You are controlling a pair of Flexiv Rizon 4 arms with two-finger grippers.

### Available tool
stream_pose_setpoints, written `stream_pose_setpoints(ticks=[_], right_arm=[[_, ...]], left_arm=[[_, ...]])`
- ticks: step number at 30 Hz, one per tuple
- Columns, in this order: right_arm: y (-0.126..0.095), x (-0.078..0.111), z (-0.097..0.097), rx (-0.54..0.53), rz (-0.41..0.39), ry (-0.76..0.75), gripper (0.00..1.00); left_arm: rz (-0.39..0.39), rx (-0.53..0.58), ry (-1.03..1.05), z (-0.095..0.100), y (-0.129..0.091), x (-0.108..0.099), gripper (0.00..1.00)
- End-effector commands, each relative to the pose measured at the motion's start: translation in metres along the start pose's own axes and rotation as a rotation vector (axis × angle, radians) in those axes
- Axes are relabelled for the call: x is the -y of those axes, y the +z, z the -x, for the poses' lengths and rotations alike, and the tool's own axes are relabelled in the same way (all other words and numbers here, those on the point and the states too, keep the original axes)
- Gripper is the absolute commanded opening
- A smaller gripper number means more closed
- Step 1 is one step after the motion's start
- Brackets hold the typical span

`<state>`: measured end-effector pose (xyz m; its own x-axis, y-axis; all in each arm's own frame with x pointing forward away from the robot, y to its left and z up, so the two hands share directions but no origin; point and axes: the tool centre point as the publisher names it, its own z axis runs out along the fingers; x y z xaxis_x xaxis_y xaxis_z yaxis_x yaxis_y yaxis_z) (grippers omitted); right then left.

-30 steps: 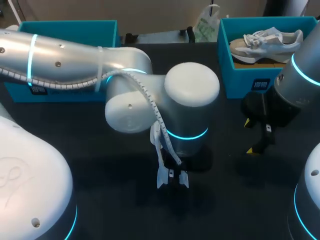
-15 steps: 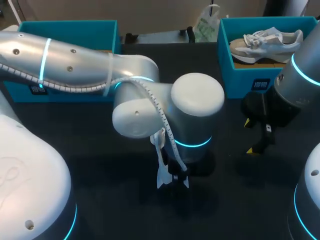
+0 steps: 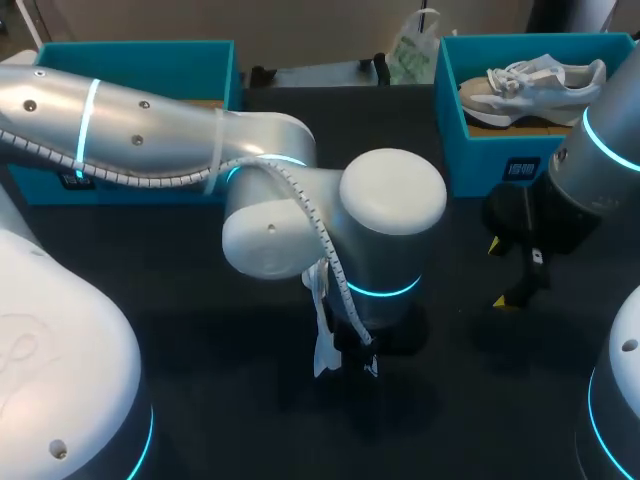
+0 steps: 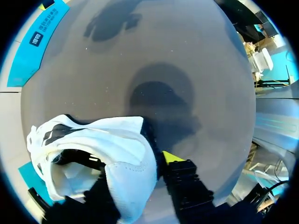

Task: Take the shoe out of the shoebox, open the shoe tongue, remove and reinsert the insole, then place the shoe into the shoebox

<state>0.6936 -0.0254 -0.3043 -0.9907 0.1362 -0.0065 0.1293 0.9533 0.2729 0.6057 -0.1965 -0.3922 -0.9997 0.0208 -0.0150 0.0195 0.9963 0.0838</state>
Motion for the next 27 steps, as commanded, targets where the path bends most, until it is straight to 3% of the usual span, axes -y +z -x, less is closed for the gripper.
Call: stream_pose_setpoints(ticks=[1,7,13,18,27], right_arm=[[0.001,0.0,-0.001,0.002,-0.001,0.0,1.0],[0.001,0.0,-0.001,0.002,-0.001,0.0,1.0],[0.001,0.0,-0.001,0.002,-0.001,0.0,1.0],[0.001,0.0,-0.001,0.002,-0.001,0.0,1.0],[0.001,0.0,-0.001,0.002,-0.001,0.0,1.0]], left_arm=[[-0.004,0.0,0.003,0.002,0.001,-0.002,0.0],[-0.005,-0.003,0.007,0.003,-0.005,-0.006,0.0],[-0.009,-0.022,0.017,0.009,-0.03,-0.015,0.0],[-0.006,-0.055,0.037,0.025,-0.065,-0.03,0.0],[0.028,-0.059,0.075,0.053,-0.152,-0.059,0.0]])
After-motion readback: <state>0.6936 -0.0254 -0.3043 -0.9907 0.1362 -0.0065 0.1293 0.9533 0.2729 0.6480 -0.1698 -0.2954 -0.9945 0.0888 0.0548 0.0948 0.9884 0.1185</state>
